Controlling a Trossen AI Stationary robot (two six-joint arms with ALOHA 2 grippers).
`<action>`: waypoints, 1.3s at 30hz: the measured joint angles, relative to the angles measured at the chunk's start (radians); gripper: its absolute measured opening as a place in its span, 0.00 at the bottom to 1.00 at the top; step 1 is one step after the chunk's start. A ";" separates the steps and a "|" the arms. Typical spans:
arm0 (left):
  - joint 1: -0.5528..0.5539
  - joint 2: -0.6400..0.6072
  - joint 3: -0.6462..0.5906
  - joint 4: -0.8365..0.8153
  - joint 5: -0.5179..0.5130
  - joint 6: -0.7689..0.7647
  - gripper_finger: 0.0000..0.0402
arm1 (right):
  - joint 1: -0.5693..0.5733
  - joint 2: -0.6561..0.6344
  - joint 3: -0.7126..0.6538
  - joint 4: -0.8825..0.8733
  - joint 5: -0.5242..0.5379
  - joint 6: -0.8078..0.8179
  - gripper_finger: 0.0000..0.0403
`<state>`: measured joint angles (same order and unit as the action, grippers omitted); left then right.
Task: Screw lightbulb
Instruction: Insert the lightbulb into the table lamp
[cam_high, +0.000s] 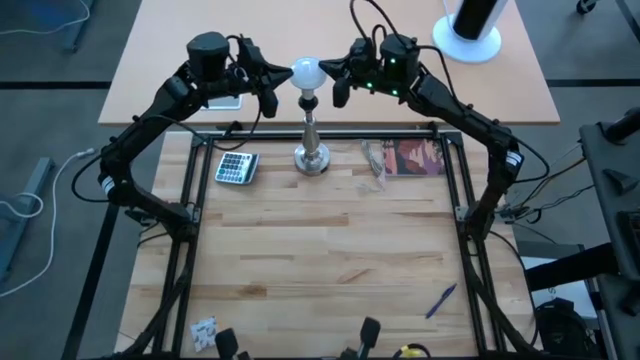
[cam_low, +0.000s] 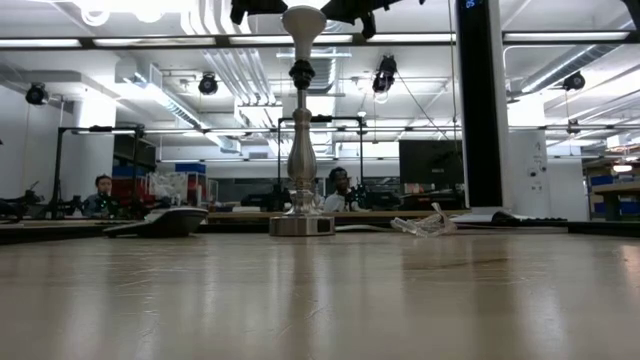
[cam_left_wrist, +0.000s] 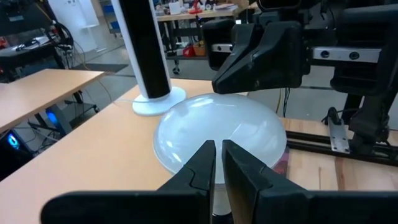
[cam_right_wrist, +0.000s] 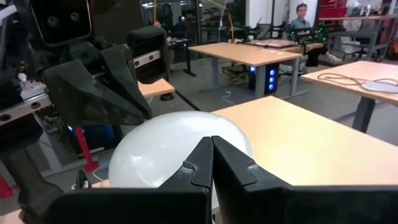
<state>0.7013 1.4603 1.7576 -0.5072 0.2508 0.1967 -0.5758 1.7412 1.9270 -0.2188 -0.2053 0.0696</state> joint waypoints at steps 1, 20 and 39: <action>0.000 0.002 0.000 0.000 0.000 0.000 0.05 | 0.002 0.000 0.000 -0.001 -0.001 0.000 0.00; 0.011 0.013 -0.005 0.061 -0.080 -0.001 0.05 | 0.033 0.001 0.000 -0.006 -0.074 0.037 0.00; 0.006 -0.034 -0.006 0.065 0.069 -0.026 0.05 | 0.021 -0.021 0.025 -0.019 -0.005 -0.031 0.00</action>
<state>0.7074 1.4265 1.7512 -0.4422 0.3198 0.1708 -0.5548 1.7206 1.9517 -0.2378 -0.2099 0.0382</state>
